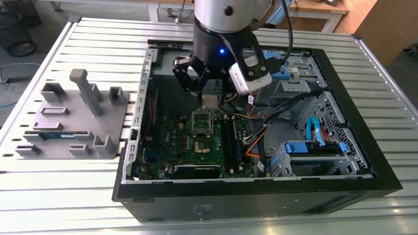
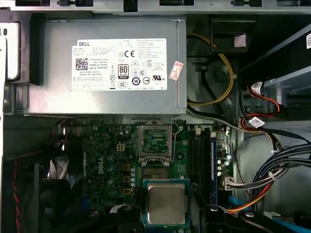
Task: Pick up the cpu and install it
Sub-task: 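Pick up the cpu and move it towards the insertion slot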
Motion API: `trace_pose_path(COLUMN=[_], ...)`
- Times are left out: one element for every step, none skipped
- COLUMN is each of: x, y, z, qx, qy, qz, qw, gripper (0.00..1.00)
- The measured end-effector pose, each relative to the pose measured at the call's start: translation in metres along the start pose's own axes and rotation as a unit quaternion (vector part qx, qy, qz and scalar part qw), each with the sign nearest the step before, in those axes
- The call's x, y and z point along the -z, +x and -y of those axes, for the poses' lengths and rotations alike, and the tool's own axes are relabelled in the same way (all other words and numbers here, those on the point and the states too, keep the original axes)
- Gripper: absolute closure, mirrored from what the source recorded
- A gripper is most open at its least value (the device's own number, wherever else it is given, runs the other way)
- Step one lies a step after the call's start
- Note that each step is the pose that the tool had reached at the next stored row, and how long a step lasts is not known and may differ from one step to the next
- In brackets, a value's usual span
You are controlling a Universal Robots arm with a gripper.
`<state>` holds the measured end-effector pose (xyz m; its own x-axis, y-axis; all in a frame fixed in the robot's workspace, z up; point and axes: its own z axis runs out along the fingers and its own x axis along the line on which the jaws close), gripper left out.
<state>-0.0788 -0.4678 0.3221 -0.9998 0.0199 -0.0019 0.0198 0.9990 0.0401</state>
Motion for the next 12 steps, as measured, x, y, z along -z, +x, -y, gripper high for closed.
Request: trace_pose_path(x=[-0.0016,-0.0032,-0.0049,-0.0066,-0.0081,-0.009,-0.0095,-0.0097,-0.0097,-0.0097,-0.0098,-0.0099], y=[-0.0001,-0.0001,-0.0001,-0.0001,-0.0001,-0.0001,-0.0001,-0.0001,-0.0001,-0.0001,-0.0001,-0.0001], z=[0.0002,0.0003,0.0004,0.0006,0.0007,0.0007,0.0007,0.0008,0.0008,0.0008,0.0008,0.0008], qx=[0.0,0.0,0.0,0.0,0.0,0.0,0.0,0.0,0.0,0.0,0.0,0.0], qy=[0.0002,0.0004,0.0006,0.0008,0.0012,0.0013,0.0015,0.0017,0.0018,0.0018,0.0017,0.0017], qz=[0.0,0.0,0.0,0.0001,0.0,0.0,0.0,0.0,0.0,0.0,0.0,0.0001], qw=[1.0,1.0,1.0,1.0,1.0,1.0,1.0,1.0,1.0,1.0,1.0,1.0], gripper=[0.53,0.53,0.53,0.53,0.53,0.53,0.53,0.53,0.53,0.53,0.53,0.53])
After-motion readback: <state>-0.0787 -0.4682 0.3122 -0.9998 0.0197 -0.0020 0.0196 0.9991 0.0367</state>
